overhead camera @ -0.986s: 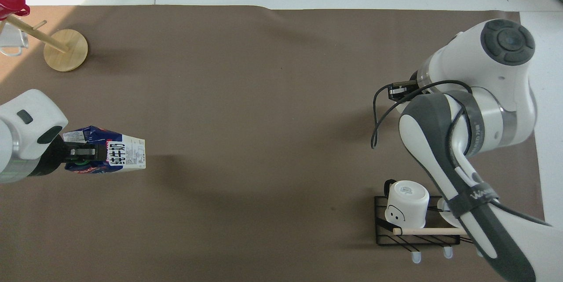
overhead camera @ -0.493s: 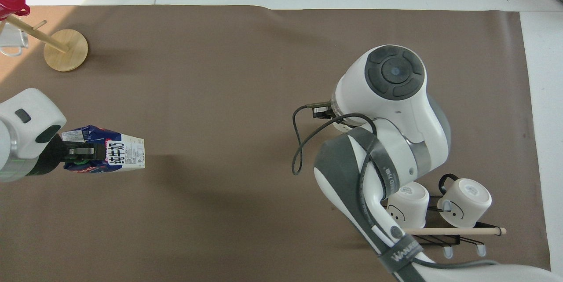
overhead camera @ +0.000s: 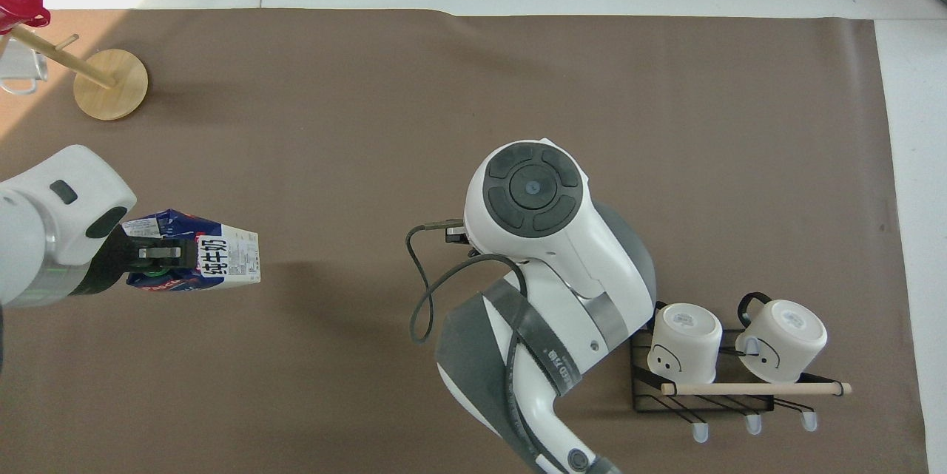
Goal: Place cup and milk on table
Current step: 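Carry the mug toward the table center while the left gripper moves the carton, then lower the mug onto the table center while the left gripper brings the carton closer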
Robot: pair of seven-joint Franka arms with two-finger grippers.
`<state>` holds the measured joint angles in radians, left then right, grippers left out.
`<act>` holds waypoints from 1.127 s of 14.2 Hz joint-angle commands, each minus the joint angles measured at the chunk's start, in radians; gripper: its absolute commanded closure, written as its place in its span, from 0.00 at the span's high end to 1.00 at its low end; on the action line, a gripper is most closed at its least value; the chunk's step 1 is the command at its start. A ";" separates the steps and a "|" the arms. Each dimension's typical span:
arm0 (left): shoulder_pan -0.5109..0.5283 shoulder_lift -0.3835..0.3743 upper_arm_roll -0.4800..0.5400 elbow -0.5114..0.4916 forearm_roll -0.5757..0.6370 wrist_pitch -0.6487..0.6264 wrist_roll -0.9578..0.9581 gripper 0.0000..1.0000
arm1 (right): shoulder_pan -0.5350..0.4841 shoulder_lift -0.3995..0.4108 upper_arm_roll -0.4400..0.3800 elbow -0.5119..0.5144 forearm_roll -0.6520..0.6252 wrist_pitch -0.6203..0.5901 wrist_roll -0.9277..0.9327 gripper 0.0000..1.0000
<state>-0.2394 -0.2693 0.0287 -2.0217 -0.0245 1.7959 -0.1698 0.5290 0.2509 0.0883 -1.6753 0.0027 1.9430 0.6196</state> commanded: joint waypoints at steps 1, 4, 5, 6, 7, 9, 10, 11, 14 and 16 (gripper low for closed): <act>-0.049 0.024 0.010 0.043 -0.002 -0.033 -0.052 0.49 | 0.009 0.014 0.008 -0.003 0.037 0.022 0.023 0.00; -0.058 0.024 0.008 0.037 -0.002 -0.020 -0.060 0.49 | 0.028 0.022 0.011 -0.029 0.045 0.031 0.054 0.00; -0.058 0.024 0.008 0.032 -0.002 -0.018 -0.060 0.49 | 0.049 0.024 0.011 -0.047 0.045 0.049 0.063 0.00; -0.058 0.022 0.008 0.029 -0.002 -0.020 -0.059 0.49 | 0.058 0.024 0.011 -0.076 0.040 0.085 0.065 0.00; -0.058 0.022 0.008 0.027 -0.002 -0.020 -0.057 0.49 | 0.071 0.024 0.010 -0.099 0.036 0.118 0.065 0.00; -0.058 0.019 0.008 0.021 -0.002 -0.021 -0.056 0.49 | 0.077 0.050 0.011 -0.109 0.017 0.175 0.055 0.00; -0.058 0.016 0.008 0.012 -0.002 -0.020 -0.057 0.49 | 0.085 0.063 0.010 -0.106 -0.003 0.209 0.051 0.00; -0.058 0.012 0.008 0.002 -0.002 -0.017 -0.059 0.49 | 0.082 0.082 0.010 -0.106 -0.030 0.237 0.040 0.00; -0.060 0.004 0.008 -0.025 -0.002 -0.004 -0.062 0.49 | 0.094 0.126 0.010 -0.090 -0.061 0.278 0.034 0.00; -0.070 0.004 0.005 -0.029 -0.002 -0.003 -0.069 0.49 | 0.098 0.131 0.010 -0.090 -0.070 0.284 0.035 0.00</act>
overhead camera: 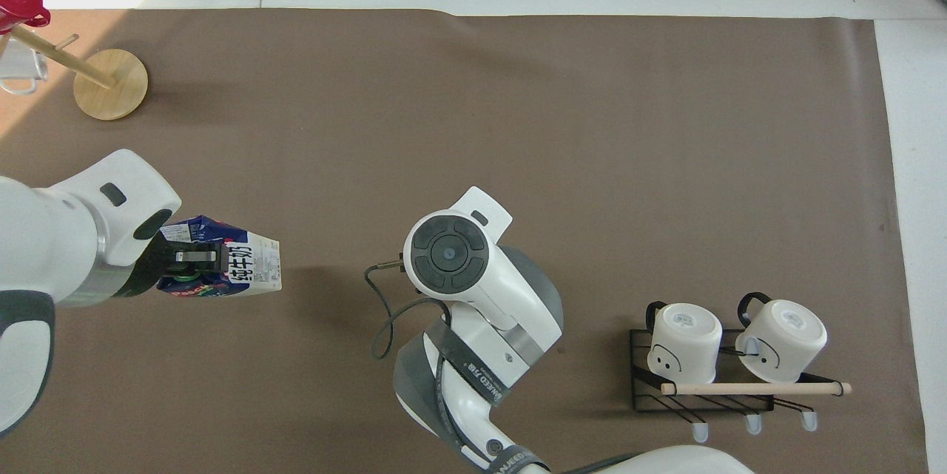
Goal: Place cup and milk on table
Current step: 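Lower the mug onto the table center while the left gripper brings the carton closer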
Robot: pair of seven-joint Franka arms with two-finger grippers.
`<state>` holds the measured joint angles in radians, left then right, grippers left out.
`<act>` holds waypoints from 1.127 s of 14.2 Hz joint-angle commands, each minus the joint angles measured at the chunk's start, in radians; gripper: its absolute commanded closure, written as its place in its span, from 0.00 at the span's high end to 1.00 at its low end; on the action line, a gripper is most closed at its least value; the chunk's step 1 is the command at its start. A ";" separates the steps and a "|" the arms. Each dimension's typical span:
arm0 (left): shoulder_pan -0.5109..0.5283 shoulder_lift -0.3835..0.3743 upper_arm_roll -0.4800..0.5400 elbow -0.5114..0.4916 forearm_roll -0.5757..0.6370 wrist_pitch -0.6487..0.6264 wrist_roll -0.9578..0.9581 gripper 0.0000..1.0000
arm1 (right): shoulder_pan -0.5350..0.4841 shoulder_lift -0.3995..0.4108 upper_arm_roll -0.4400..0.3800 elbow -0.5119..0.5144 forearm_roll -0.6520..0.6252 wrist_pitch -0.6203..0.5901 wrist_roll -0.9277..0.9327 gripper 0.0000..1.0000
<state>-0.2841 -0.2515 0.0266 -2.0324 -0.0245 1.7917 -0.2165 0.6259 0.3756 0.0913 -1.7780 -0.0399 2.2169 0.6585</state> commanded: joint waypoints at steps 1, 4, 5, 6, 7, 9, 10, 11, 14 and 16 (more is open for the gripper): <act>-0.038 -0.014 0.004 -0.018 -0.002 0.003 -0.036 0.49 | 0.014 0.014 0.007 0.012 -0.028 0.021 0.003 0.00; -0.072 -0.012 0.004 -0.020 -0.002 0.014 -0.089 0.49 | 0.017 0.017 0.007 0.014 -0.025 0.020 0.009 0.35; -0.072 -0.012 0.004 -0.020 -0.002 0.015 -0.089 0.49 | 0.015 0.017 0.007 0.014 -0.023 0.020 0.012 0.59; -0.072 -0.012 0.004 -0.020 -0.002 0.015 -0.089 0.49 | 0.017 0.017 0.007 0.014 -0.021 0.020 0.013 0.59; -0.073 -0.012 0.004 -0.025 -0.002 0.015 -0.089 0.49 | 0.017 0.017 0.007 0.014 -0.021 0.017 0.022 0.62; -0.081 -0.011 0.004 -0.026 -0.002 0.017 -0.090 0.49 | 0.017 0.016 0.007 0.022 -0.017 0.018 0.045 0.72; -0.084 -0.011 0.003 -0.026 -0.002 0.017 -0.090 0.49 | 0.012 0.016 0.007 0.034 -0.008 0.015 0.049 0.81; -0.087 -0.011 0.003 -0.025 -0.005 0.017 -0.096 0.49 | 0.008 0.000 0.007 0.034 -0.006 0.006 0.081 0.92; -0.136 -0.006 0.003 -0.018 -0.009 0.037 -0.190 0.49 | -0.023 -0.081 0.007 0.028 -0.006 -0.025 0.124 1.00; -0.170 0.000 0.001 -0.018 -0.009 0.041 -0.253 0.49 | -0.075 -0.157 0.007 0.025 -0.006 -0.093 0.109 1.00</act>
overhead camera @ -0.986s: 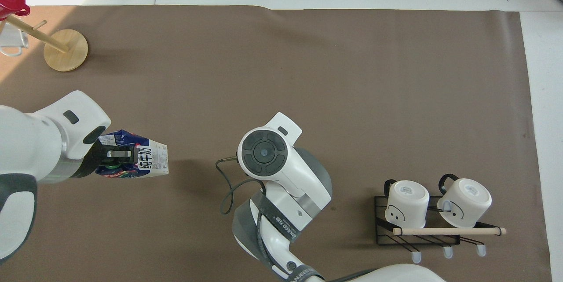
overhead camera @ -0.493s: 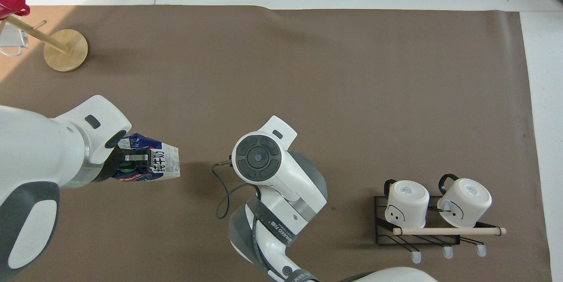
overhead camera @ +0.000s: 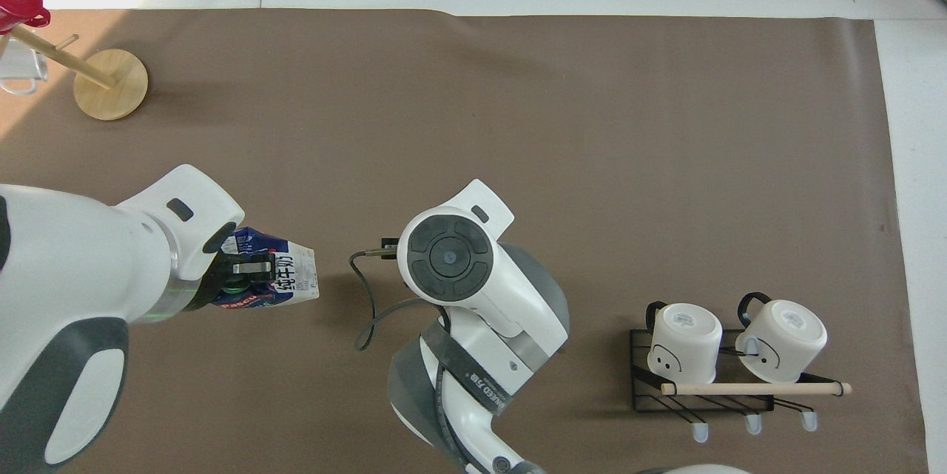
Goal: Place cup and milk on table
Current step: 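Lower the mug onto the table center while the left gripper brings the carton closer, then release the mug and raise the right gripper while the left gripper sets the carton down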
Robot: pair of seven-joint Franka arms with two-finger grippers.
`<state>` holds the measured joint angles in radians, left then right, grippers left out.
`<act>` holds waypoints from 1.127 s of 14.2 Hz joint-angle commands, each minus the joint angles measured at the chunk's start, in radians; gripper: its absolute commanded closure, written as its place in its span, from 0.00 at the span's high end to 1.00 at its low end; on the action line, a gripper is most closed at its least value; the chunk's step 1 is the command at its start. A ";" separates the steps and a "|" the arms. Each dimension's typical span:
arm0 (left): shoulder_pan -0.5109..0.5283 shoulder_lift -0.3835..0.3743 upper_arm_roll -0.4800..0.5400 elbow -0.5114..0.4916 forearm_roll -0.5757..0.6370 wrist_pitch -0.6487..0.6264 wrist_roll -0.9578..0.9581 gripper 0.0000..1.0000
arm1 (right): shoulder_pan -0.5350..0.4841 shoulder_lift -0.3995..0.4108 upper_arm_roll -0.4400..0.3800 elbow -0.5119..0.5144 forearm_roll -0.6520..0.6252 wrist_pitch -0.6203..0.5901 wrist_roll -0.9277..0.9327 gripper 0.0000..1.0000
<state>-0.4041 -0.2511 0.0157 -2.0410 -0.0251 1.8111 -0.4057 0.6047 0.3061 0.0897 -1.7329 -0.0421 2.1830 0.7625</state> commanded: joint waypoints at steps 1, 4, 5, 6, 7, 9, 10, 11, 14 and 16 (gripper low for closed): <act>-0.067 0.001 0.012 -0.011 -0.009 0.036 -0.088 0.49 | -0.081 -0.120 0.009 -0.020 -0.004 -0.090 0.001 1.00; -0.107 0.006 0.012 -0.025 -0.009 0.073 -0.102 0.49 | -0.163 -0.195 0.009 -0.019 -0.004 -0.155 -0.043 1.00; -0.110 0.007 0.010 -0.036 -0.009 0.095 -0.107 0.49 | -0.190 -0.215 0.009 -0.019 -0.004 -0.158 -0.048 1.00; -0.120 0.013 0.010 -0.053 -0.009 0.123 -0.119 0.49 | -0.219 -0.235 0.009 -0.019 -0.004 -0.170 -0.064 1.00; -0.140 0.016 0.010 -0.067 -0.007 0.148 -0.133 0.49 | -0.253 -0.252 0.007 -0.017 -0.004 -0.184 -0.095 1.00; -0.169 0.041 0.010 -0.077 -0.001 0.186 -0.174 0.49 | -0.318 -0.286 0.004 -0.013 -0.004 -0.222 -0.175 1.00; -0.189 0.056 0.010 -0.077 0.001 0.200 -0.194 0.49 | -0.351 -0.307 0.001 -0.010 -0.004 -0.256 -0.219 1.00; -0.199 0.067 0.010 -0.083 0.002 0.224 -0.211 0.49 | -0.379 -0.326 -0.001 -0.010 -0.004 -0.282 -0.256 1.00; -0.222 0.082 0.010 -0.123 0.017 0.298 -0.238 0.50 | -0.450 -0.352 -0.004 0.021 -0.001 -0.386 -0.371 1.00; -0.222 0.093 0.010 -0.128 0.020 0.307 -0.239 0.50 | -0.474 -0.349 -0.011 0.061 -0.001 -0.442 -0.419 1.00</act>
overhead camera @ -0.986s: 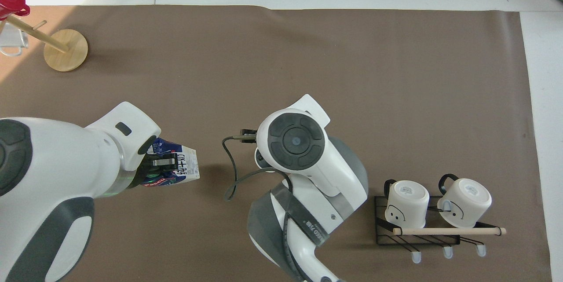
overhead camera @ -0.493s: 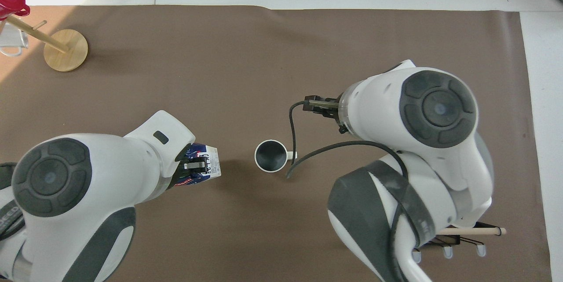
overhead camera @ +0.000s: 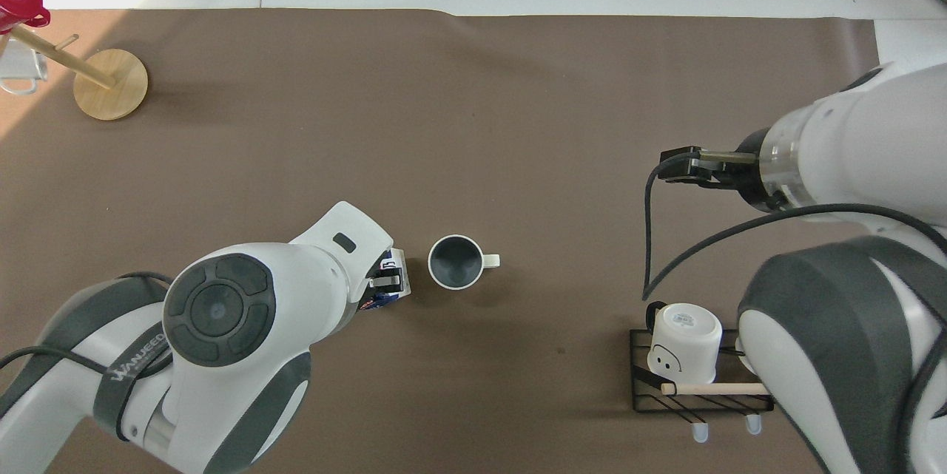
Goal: Place cup and milk on table
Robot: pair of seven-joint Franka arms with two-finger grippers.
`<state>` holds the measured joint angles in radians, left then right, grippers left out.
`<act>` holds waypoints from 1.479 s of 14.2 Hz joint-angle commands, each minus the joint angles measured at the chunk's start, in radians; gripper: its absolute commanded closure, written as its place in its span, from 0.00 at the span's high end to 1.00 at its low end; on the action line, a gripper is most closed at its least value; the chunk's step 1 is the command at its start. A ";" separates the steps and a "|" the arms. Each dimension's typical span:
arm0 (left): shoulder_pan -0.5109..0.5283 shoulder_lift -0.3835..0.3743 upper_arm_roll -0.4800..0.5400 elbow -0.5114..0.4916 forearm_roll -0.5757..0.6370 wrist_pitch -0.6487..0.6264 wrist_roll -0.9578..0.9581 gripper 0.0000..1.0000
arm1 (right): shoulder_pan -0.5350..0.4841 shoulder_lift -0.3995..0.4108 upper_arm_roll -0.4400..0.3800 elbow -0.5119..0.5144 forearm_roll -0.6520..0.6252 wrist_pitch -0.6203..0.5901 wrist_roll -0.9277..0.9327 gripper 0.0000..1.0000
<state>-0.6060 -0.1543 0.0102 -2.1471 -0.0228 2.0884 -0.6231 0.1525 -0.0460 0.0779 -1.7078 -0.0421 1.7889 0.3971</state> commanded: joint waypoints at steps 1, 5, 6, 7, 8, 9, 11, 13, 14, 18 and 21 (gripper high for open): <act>-0.021 0.002 0.014 -0.022 0.029 0.038 -0.023 0.50 | -0.025 0.008 -0.009 0.060 0.001 -0.072 -0.073 1.00; -0.032 0.002 0.016 -0.068 0.035 0.093 -0.026 0.50 | -0.056 0.020 -0.023 0.142 0.001 -0.195 -0.124 1.00; -0.032 0.002 0.016 -0.080 0.034 0.108 -0.026 0.50 | -0.066 0.020 -0.023 0.143 0.002 -0.200 -0.133 1.00; -0.032 0.001 0.016 -0.083 0.035 0.113 -0.027 0.50 | -0.068 0.020 -0.023 0.143 0.002 -0.213 -0.133 1.00; -0.032 0.001 0.016 -0.085 0.035 0.113 -0.029 0.50 | -0.070 0.020 -0.023 0.151 -0.001 -0.239 -0.135 1.00; -0.029 0.001 0.016 -0.086 0.034 0.113 -0.029 0.51 | -0.070 0.023 -0.023 0.163 0.002 -0.246 -0.135 1.00; -0.029 0.001 0.016 -0.086 0.035 0.113 -0.029 0.56 | -0.076 0.037 -0.044 0.178 0.028 -0.259 -0.136 1.00; -0.029 0.001 0.016 -0.086 0.035 0.111 -0.027 0.72 | -0.085 0.078 -0.061 0.249 0.045 -0.304 -0.138 1.00; -0.029 0.001 0.016 -0.085 0.035 0.111 -0.026 0.90 | -0.087 0.092 -0.063 0.276 0.045 -0.328 -0.149 1.00; -0.028 0.001 0.016 -0.041 0.034 0.058 -0.023 1.00 | -0.088 0.094 -0.066 0.277 0.047 -0.324 -0.198 1.00; -0.012 0.002 0.017 0.080 0.034 -0.088 -0.012 1.00 | -0.088 0.094 -0.066 0.277 0.048 -0.321 -0.198 1.00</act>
<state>-0.6125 -0.1468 0.0148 -2.1495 -0.0114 2.1008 -0.6278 0.0758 0.0328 0.0112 -1.4625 -0.0184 1.4877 0.2308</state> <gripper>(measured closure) 0.000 0.000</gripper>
